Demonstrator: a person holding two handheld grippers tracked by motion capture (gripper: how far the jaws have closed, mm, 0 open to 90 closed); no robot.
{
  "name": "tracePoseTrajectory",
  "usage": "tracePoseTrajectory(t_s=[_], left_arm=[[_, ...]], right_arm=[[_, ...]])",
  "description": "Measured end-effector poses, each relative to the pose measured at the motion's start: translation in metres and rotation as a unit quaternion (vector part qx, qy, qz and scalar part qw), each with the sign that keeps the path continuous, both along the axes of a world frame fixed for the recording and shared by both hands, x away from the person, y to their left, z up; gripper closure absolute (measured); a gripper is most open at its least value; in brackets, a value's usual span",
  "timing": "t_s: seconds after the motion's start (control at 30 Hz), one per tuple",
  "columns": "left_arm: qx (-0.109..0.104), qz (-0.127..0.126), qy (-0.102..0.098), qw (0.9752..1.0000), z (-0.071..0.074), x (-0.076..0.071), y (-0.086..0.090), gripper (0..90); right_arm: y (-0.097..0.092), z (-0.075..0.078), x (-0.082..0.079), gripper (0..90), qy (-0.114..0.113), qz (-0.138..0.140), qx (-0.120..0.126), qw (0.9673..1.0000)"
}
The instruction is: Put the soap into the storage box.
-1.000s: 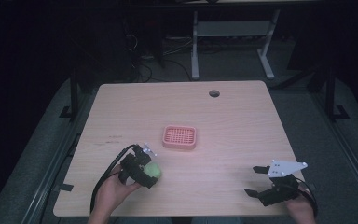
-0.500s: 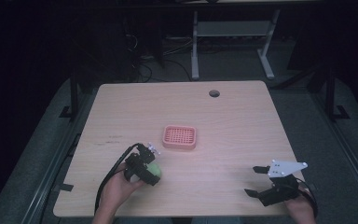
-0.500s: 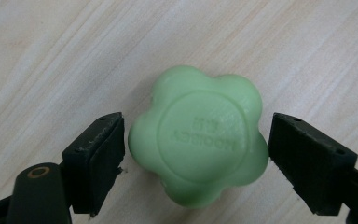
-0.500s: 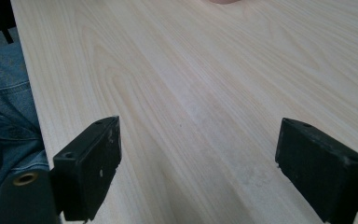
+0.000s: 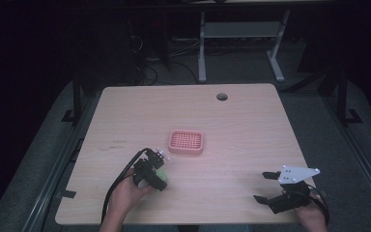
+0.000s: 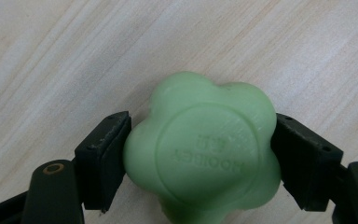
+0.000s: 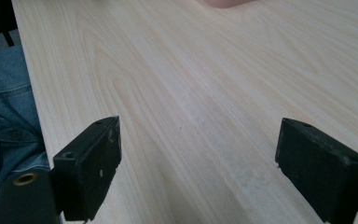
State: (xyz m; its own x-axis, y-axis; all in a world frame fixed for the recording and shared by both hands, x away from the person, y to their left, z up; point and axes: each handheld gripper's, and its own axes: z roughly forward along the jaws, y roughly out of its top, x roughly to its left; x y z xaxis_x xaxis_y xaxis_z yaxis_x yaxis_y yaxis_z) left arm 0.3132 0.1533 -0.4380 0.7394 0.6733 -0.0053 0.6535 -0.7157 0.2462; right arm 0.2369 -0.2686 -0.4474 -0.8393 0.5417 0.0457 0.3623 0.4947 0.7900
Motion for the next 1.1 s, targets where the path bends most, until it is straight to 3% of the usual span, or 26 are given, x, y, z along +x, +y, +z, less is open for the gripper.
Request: tracePoseTrajectory(t_s=[0.53,0.87,0.97,1.1], left_arm=[[0.003,0.013,0.002,0.9999,-0.0033,0.0002,-0.0025,25.4],[0.007,0.013,-0.009,0.9999,-0.0023,-0.002,-0.0043,26.2],[-0.002,0.013,-0.003,0.9999,-0.0018,-0.0016,-0.0036,26.3],[0.002,0.008,-0.001,1.0,-0.0013,-0.0018,-0.0038,26.4]], right_arm=[[-0.0006,0.0004,0.0,13.8,-0.003,0.0,0.001,1.0],[-0.0014,0.0005,0.0001,13.8,-0.004,-0.001,0.002,1.0],[-0.0014,0.0005,0.0001,13.8,-0.004,-0.001,0.002,1.0],[-0.0015,0.0005,0.0002,13.7,-0.004,-0.002,0.002,1.0]])
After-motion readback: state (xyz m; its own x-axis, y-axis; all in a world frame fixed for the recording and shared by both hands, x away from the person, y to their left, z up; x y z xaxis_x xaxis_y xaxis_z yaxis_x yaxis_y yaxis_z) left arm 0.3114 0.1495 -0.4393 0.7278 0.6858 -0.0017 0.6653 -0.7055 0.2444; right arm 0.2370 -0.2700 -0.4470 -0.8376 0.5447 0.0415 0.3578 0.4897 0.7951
